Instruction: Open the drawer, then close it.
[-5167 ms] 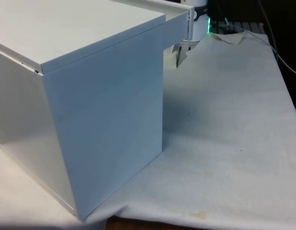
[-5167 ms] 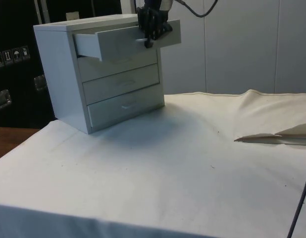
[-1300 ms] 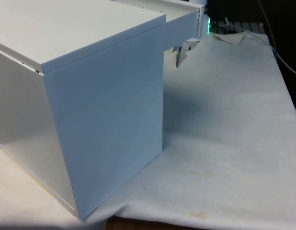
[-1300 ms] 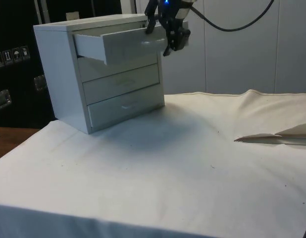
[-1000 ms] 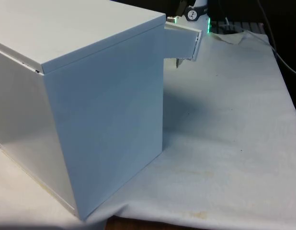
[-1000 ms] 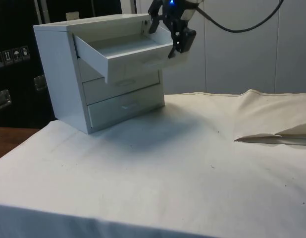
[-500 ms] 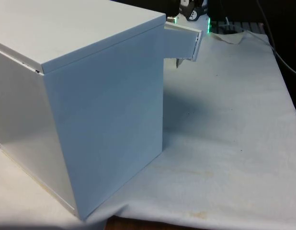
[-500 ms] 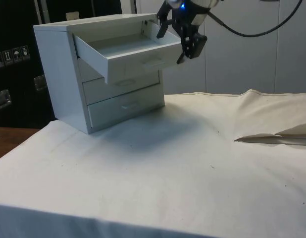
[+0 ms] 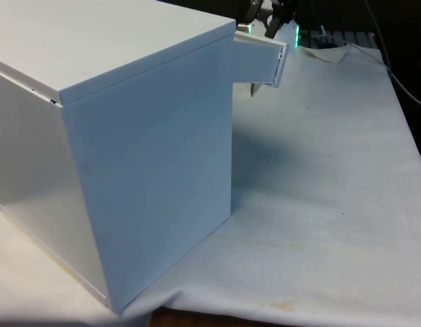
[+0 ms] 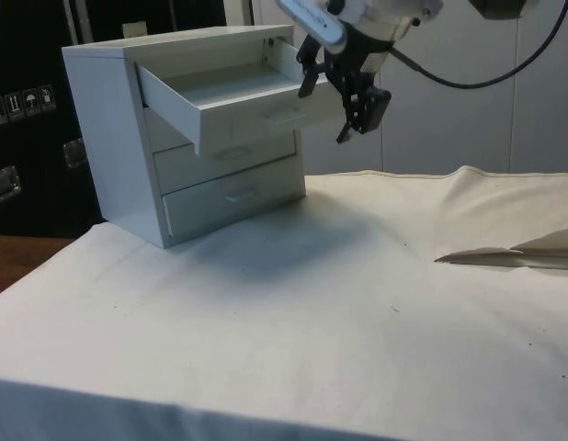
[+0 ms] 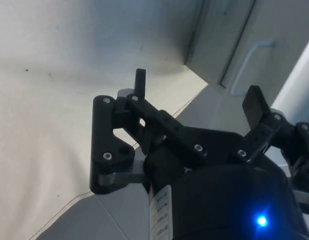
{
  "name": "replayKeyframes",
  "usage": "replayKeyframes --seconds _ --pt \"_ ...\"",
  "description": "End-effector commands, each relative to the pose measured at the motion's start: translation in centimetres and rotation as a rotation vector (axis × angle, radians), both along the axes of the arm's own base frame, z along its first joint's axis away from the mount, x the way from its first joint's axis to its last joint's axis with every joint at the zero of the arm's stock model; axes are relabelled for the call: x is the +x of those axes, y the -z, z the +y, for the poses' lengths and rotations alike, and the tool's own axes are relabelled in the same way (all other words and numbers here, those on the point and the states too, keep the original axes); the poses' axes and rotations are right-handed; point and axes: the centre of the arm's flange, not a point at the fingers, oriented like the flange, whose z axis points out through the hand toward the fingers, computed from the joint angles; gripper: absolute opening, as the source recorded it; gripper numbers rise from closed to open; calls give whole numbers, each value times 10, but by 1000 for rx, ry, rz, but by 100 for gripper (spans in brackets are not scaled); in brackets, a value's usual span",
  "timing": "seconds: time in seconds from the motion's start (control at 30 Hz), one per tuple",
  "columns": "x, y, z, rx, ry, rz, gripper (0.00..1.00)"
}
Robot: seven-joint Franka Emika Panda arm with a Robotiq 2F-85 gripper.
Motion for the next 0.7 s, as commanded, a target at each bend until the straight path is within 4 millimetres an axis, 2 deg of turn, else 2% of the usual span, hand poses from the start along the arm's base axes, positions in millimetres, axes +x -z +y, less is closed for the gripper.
replayKeyframes --seconds 0.0,0.37,0.67 --pt "0 0 1 -1 -5 -14 100" --pt "-1 11 2 1 9 7 100" --pt "-1 11 2 1 9 5 100"
